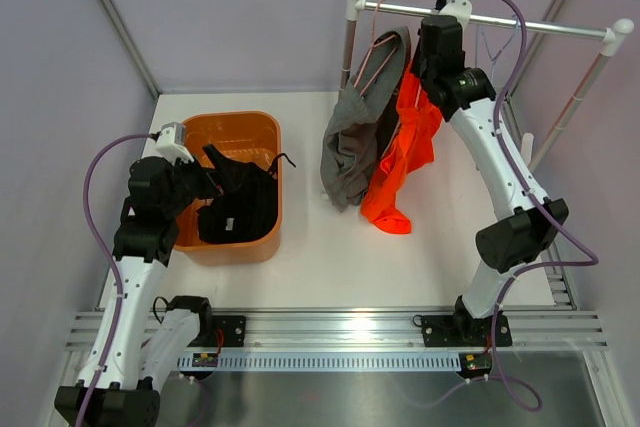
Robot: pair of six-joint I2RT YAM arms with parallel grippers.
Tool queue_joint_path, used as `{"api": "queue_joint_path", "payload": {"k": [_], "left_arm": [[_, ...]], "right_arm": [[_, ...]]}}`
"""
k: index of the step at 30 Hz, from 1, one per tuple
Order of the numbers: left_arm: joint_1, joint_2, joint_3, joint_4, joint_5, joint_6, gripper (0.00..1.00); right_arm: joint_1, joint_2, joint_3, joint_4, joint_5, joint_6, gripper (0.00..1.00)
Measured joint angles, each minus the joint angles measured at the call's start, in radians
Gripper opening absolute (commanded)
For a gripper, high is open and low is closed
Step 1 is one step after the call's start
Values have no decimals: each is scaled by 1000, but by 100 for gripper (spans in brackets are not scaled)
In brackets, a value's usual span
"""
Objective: Remove the shorts from the hanger
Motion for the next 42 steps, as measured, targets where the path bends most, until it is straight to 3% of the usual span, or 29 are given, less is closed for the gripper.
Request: {"api": "queue_joint_path", "payload": {"k": [15, 21, 26, 42], "left_arm": [[0, 0, 0, 0, 0, 6, 99], [0, 0, 0, 0, 0, 7, 99], [0, 0, 0, 0, 0, 10, 99], [0, 1, 0, 0, 2, 11, 99]], "right_arm": [[0, -12, 11, 27, 26, -35, 29], [0, -7, 37, 21, 25, -47, 18], [0, -6, 51, 18, 24, -52, 0], [0, -4, 184, -125, -18, -55, 0]]}}
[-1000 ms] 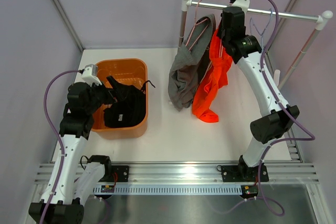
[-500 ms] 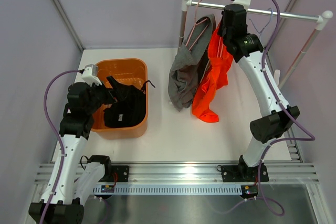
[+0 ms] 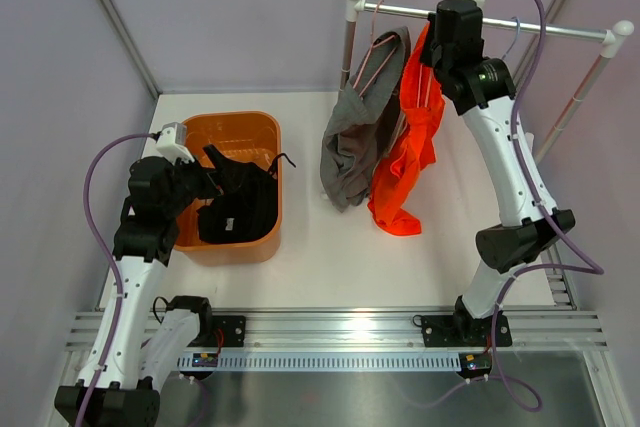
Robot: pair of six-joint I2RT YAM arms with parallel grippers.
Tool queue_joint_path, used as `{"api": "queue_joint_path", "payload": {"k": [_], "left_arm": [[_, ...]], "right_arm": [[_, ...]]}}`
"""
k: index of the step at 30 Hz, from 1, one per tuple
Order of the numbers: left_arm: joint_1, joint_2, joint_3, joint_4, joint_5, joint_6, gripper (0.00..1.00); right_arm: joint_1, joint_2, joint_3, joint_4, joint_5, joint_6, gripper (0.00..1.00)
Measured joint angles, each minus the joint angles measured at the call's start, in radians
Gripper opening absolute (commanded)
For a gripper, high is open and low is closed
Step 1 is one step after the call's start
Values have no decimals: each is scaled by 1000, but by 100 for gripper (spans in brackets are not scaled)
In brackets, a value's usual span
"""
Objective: Remove the shorts from the hanger
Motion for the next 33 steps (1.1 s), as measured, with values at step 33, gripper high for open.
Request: {"api": "queue_joint_path", "payload": {"k": [33], "left_arm": [[-1059, 588, 666, -45, -695, 163, 96]], "right_arm": [[0, -759, -433, -310, -349, 72, 0]]}}
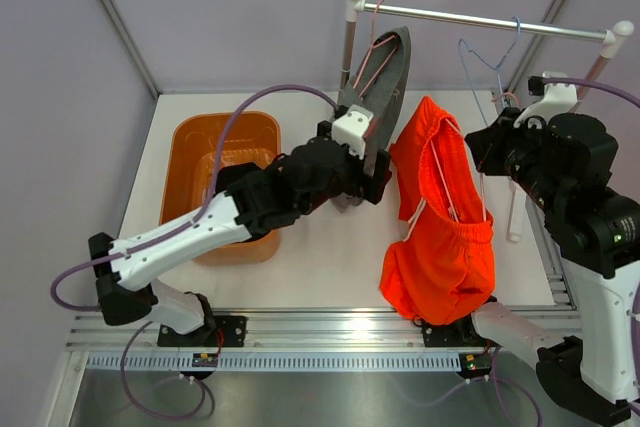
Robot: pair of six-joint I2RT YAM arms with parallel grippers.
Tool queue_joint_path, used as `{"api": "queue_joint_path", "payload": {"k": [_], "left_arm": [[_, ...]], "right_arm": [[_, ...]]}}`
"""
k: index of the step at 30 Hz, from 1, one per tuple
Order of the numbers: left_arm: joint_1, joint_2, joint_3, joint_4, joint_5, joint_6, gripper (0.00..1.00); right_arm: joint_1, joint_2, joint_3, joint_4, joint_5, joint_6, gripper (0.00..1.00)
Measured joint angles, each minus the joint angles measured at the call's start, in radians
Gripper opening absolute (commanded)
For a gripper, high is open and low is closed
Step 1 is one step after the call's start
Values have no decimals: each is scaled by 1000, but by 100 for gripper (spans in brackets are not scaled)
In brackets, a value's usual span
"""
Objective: Remove the shorts from the hanger
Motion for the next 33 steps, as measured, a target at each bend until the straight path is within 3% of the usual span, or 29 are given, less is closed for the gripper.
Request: {"api": "queue_joint_path", "payload": {"k": [7, 24, 27, 33], "left_arm": [[-16, 216, 121, 25, -48, 22, 96], [-52, 319, 163, 153, -74, 34, 94], [-52, 338, 163, 151, -87, 38, 89], [-52, 356, 185, 138, -141, 47, 56]], "right_arm": [[0, -19, -64, -23, -36, 2, 0], [11, 10, -123, -18, -144, 28, 0], [16, 11, -123, -18, -148, 31, 0], [18, 11, -121, -19, -160, 35, 0]]}}
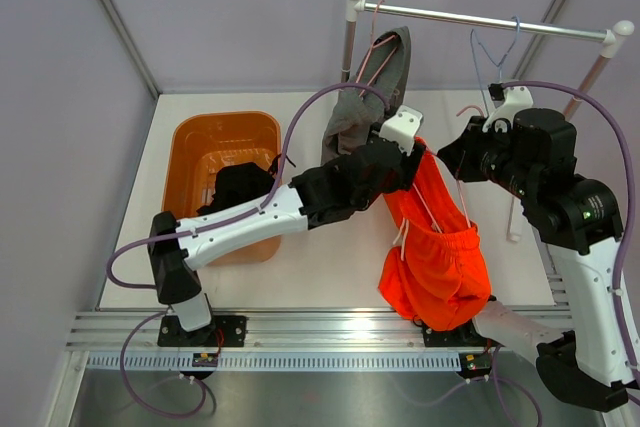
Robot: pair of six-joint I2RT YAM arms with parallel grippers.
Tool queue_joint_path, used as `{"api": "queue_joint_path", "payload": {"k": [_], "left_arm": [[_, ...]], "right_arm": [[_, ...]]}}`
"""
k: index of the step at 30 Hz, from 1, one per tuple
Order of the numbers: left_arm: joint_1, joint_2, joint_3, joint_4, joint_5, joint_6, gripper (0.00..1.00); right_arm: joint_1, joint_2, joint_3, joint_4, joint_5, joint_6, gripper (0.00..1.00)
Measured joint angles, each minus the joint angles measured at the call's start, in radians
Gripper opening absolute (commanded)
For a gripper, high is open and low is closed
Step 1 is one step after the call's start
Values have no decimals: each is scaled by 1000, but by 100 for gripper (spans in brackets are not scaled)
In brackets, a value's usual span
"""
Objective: Remove the shorts from the hanger
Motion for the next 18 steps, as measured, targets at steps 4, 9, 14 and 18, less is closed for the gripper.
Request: {"api": "queue_joint_path", "payload": {"k": [4, 9, 14, 18], "left_arm": [[0, 19, 39, -21, -37, 11, 23], [5, 46, 87, -48, -53, 21, 0], [17, 50, 100, -66, -64, 23, 0], [38, 50, 108, -74, -84, 24, 0]], "right_arm": [[1, 0, 12, -1, -11, 0, 0], [1, -6, 46, -13, -20, 0, 0], [1, -14, 77, -48, -31, 0, 0], [1, -26, 83, -58, -36, -2, 0]]}}
